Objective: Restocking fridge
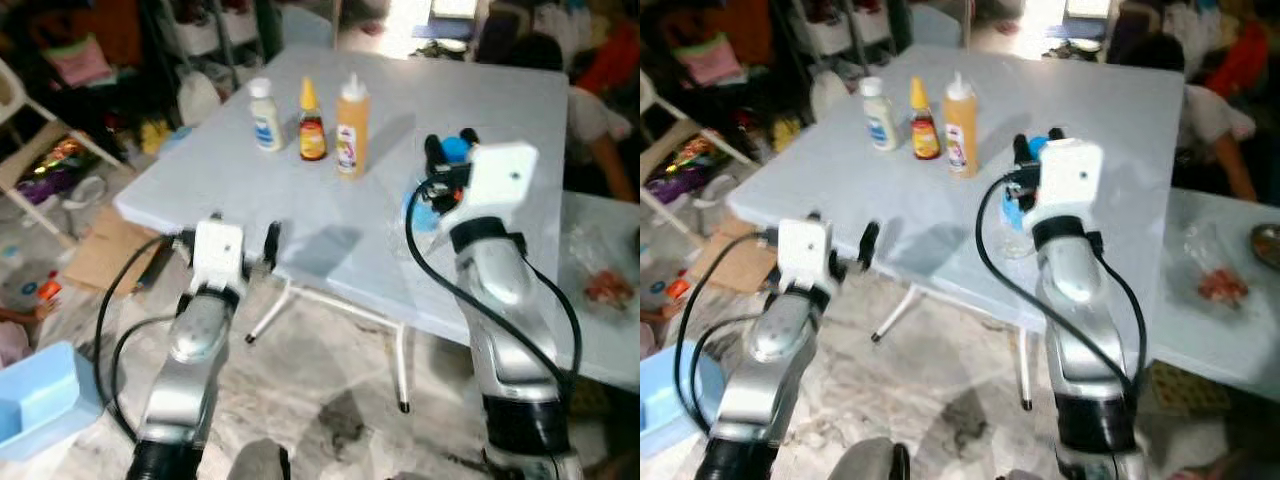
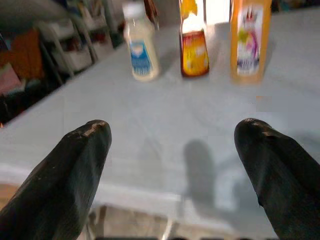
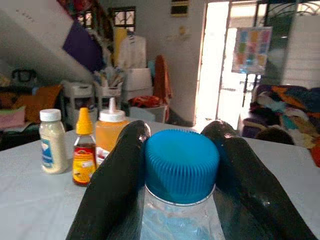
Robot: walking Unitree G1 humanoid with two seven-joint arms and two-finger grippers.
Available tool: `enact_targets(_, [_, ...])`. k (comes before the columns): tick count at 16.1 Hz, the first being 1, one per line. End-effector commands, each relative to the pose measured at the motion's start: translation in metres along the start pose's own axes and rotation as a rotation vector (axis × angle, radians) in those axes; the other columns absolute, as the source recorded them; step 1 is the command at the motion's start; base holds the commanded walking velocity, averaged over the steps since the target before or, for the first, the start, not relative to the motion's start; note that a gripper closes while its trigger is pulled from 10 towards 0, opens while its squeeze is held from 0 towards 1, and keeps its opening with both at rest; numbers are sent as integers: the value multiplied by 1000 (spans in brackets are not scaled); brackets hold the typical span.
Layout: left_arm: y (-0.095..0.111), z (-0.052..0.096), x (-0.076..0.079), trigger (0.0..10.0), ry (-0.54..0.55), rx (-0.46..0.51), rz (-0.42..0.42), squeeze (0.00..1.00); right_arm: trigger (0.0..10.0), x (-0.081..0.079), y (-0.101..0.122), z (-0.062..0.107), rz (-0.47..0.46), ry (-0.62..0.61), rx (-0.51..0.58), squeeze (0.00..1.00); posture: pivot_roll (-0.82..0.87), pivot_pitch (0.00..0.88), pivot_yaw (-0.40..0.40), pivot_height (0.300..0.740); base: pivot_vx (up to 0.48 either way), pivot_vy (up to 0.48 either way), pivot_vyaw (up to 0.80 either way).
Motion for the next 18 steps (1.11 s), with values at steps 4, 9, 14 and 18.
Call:
enact_targets(4, [-9,17,-2,10000,-42,-50,-31,0,10000,25,-31,17,50,-105,-133,0,6,149,160,740,0,0,0])
enact_targets(9, [20,-18,6,10000,-21,79,-80,0,10000,31,-5,-24,150,-89,6,0,-16,0,123,740,0,0,0])
enact_targets(14, [51,-37,-14,10000,86,178,-94,0,10000,12,17,-46,127,-9,78,0,5,0,65,740,0,0,0])
enact_targets(18, [51,-39,-14,10000,94,181,-94,0,10000,12,17,-48,128,-7,83,0,5,0,65,740,0,0,0])
Point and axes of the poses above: a point about 5 cm out from each wrist's last joint towards the gripper, its own z axis pointing back from the gripper into the wrist, its own y axis along the axis of the wrist's last joint, x = y × z, the point moved 4 cm from there along -z, pointing out of the wrist towards the gripper, and after that the axes turned 11 degrees about -z, right-handed, at the moved point
